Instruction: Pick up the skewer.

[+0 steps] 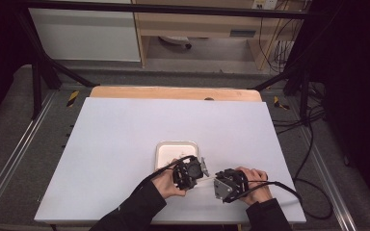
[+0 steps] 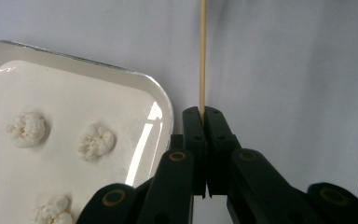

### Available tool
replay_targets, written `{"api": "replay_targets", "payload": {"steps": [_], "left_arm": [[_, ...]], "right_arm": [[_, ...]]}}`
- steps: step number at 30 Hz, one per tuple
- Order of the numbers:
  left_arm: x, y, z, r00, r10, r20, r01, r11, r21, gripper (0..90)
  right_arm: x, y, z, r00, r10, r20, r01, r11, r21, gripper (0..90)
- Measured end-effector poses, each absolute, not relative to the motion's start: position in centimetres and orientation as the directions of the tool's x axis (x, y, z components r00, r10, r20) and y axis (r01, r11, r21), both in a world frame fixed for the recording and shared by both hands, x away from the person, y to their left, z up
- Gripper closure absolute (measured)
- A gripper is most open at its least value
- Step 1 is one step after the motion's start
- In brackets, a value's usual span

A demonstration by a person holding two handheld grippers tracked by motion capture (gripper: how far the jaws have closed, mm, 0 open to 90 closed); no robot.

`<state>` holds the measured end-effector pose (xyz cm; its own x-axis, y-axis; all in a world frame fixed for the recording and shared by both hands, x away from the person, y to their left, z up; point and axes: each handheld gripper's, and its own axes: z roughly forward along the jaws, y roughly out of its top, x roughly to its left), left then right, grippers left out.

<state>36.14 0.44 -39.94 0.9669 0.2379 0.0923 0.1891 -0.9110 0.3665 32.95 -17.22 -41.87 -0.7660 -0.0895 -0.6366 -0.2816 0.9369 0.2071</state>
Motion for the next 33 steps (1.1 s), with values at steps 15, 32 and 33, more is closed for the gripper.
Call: {"api": "replay_targets", "payload": {"steps": [15, 32, 33], "left_arm": [[36.3, 6.2, -39.3, 0.934, 0.345, 0.099, 0.269, -0.856, 0.442, 88.6], [34.4, 14.7, -40.4, 0.823, 0.568, 0.027, 0.406, -0.621, 0.67, 88.5], [34.4, 14.7, -40.4, 0.823, 0.568, 0.027, 0.406, -0.621, 0.67, 88.5]], "right_arm": [[34.5, -19.9, -41.7, -0.799, 0.427, -0.424, 0.139, 0.817, 0.56, 30.6], [35.2, -20.5, -42.5, -0.749, 0.652, -0.117, 0.403, 0.589, 0.701, 5.8], [35.2, -20.5, -42.5, -0.749, 0.652, -0.117, 0.403, 0.589, 0.701, 5.8]]}}
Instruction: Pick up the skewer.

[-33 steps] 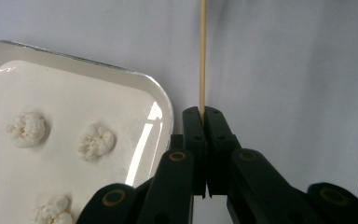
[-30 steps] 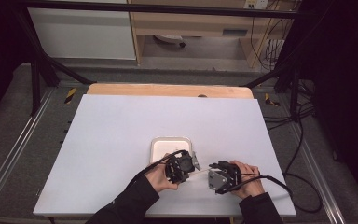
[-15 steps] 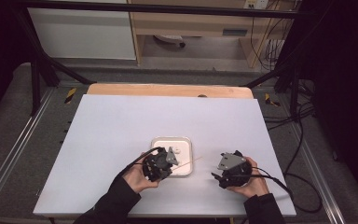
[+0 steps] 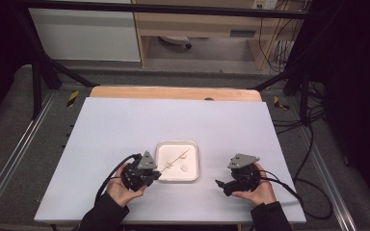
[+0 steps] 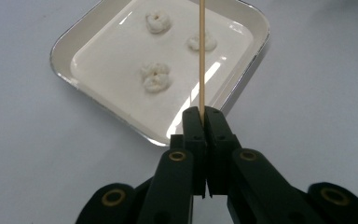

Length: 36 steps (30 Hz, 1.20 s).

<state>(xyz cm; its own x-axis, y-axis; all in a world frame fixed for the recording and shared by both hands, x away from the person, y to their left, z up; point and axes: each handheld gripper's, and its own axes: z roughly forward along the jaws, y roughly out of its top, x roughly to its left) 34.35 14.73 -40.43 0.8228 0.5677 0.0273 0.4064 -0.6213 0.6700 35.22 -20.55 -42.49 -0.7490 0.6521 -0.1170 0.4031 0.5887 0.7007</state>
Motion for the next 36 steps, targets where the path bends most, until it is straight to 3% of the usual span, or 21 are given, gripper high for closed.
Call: {"api": "replay_targets", "payload": {"steps": [10, 21, 36], "left_arm": [[33.4, 16.8, -41.4, 0.777, 0.629, -0.004, 0.417, -0.511, 0.752, 88.5], [32.7, 17.6, -41.9, 0.771, 0.637, -0.019, 0.42, -0.486, 0.767, 88.5], [32.5, 17.9, -42.6, 0.768, 0.639, -0.037, 0.427, -0.47, 0.773, 88.4]], "right_arm": [[35.7, -19.3, -41.8, -0.716, 0.697, -0.045, 0.443, 0.503, 0.743, 2.3], [37.0, -16.2, -40.8, -0.709, 0.705, 0.025, 0.459, 0.434, 0.775, 2.4], [39.5, -11.7, -42.5, -0.724, 0.681, 0.106, 0.498, 0.412, 0.763, 9.3]]}}
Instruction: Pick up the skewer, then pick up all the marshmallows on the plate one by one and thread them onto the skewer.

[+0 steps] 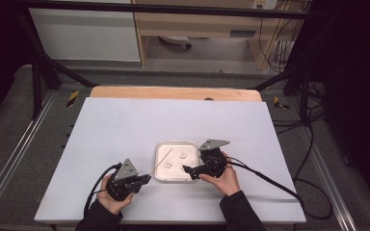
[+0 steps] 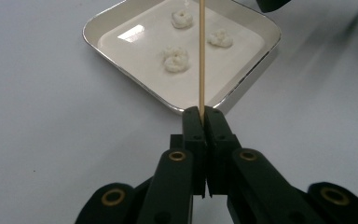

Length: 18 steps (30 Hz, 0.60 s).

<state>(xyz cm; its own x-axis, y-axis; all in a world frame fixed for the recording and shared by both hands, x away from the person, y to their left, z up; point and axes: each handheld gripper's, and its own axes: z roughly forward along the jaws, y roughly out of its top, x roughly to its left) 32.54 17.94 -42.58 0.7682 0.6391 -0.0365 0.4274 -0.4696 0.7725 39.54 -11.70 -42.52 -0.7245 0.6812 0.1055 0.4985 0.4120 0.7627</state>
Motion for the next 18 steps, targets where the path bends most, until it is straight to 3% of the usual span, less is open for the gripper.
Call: {"api": "replay_targets", "payload": {"steps": [10, 16, 18], "left_arm": [[32.6, 18.0, -42.7, 0.77, 0.635, -0.062, 0.439, -0.456, 0.774, 88.4], [32.6, 18.0, -42.7, 0.769, 0.636, -0.069, 0.441, -0.448, 0.778, 88.4], [32.6, 18.0, -42.7, 0.768, 0.637, -0.07, 0.441, -0.448, 0.778, 88.4]], "right_arm": [[39.9, -10.6, -44.2, -0.75, 0.651, 0.116, 0.496, 0.437, 0.75, 22.1], [39.7, -10.2, -44.8, -0.767, 0.631, 0.12, 0.478, 0.436, 0.762, 43.6], [39.7, -10.2, -44.8, -0.769, 0.627, 0.12, 0.477, 0.438, 0.762, 46.3]]}}
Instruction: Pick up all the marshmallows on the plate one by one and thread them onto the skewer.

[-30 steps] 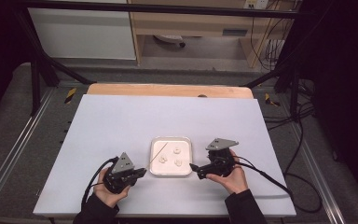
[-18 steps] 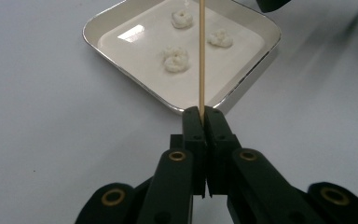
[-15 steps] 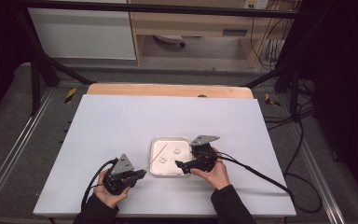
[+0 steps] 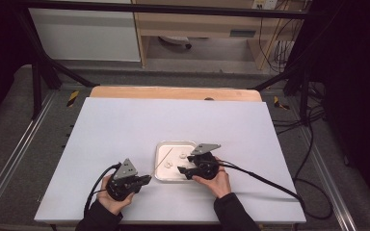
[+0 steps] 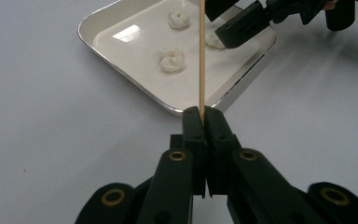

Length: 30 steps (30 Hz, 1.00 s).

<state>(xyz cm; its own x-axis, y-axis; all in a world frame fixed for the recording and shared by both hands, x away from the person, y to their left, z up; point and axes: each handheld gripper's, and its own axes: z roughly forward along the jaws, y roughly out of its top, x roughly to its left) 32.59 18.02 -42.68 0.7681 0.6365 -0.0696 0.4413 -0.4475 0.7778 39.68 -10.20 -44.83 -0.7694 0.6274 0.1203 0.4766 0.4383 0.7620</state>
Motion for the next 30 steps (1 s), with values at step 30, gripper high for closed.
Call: {"api": "replay_targets", "payload": {"steps": [30], "left_arm": [[32.4, 18.0, -42.7, 0.762, 0.644, -0.071, 0.432, -0.424, 0.796, 88.4]], "right_arm": [[39.2, -10.5, -44.3, -0.798, 0.598, 0.073, 0.427, 0.476, 0.769, 72.5]]}}
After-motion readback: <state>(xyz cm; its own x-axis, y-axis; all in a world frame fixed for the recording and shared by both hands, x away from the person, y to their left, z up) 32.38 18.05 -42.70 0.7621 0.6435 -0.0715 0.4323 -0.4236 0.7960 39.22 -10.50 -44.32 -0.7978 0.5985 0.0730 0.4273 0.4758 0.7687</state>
